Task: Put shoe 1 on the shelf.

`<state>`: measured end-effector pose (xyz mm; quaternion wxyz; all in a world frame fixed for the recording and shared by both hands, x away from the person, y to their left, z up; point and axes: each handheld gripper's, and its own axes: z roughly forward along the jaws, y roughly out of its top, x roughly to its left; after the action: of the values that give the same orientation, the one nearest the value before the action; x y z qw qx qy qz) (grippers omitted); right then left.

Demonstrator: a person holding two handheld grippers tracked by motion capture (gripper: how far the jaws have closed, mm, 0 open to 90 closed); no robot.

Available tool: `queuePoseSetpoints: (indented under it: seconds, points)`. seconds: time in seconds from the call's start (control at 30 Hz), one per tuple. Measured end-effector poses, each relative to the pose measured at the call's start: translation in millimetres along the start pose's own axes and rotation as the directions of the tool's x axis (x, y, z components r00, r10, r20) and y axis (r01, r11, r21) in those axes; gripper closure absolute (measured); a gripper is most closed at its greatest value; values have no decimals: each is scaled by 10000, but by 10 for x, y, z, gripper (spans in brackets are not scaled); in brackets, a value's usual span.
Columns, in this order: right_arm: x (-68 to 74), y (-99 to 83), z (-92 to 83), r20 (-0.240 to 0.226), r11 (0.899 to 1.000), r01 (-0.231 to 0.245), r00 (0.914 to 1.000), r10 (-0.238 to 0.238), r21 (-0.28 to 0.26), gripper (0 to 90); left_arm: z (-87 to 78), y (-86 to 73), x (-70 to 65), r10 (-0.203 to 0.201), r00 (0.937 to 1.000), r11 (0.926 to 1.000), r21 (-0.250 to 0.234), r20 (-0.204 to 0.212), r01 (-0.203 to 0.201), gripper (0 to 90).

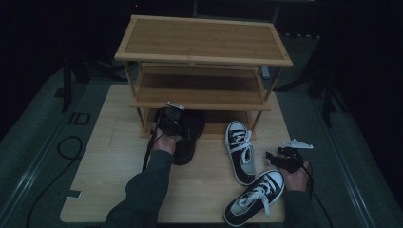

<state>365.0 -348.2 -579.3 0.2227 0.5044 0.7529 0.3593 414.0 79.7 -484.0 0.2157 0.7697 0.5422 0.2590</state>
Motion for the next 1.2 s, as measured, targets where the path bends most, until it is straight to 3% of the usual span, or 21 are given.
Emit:
queuePoseSetpoints:
  seconds: [0.17,0.27,0.47,0.63,0.83,0.87,1.03,1.2]
  points:
    - [0,0,-1,4,10000,0,10000,0,5,357,-22,-5,32,218,9990,9998,35,384,-220,643]
    - [0,0,0,2,10000,-1,10000,1,-2,357,-80,-9,64,409,9980,9992,20,478,-410,582]
    - [1,0,0,4,10000,-3,10000,3,3,357,-254,-33,117,683,9943,9974,-274,818,-662,513]
    - [2,0,-1,18,10000,5,10000,-5,11,357,-443,-76,161,1007,9907,9918,-879,912,-927,468]
    - [4,0,0,28,10000,21,10000,-21,17,357,-597,-133,189,1249,9823,9850,-1366,1397,-1058,440]
    - [3,0,-1,25,10000,16,10000,-16,15,357,-631,-151,196,1351,9781,9825,-1492,1581,-1116,440]
    - [2,1,1,24,10000,11,10000,-11,-5,356,-788,-257,172,2060,9656,9604,-2220,1590,-1683,480]
    - [4,1,0,24,10000,3,10000,-3,6,356,-878,-322,194,2321,9542,9557,-2266,1889,-1876,540]
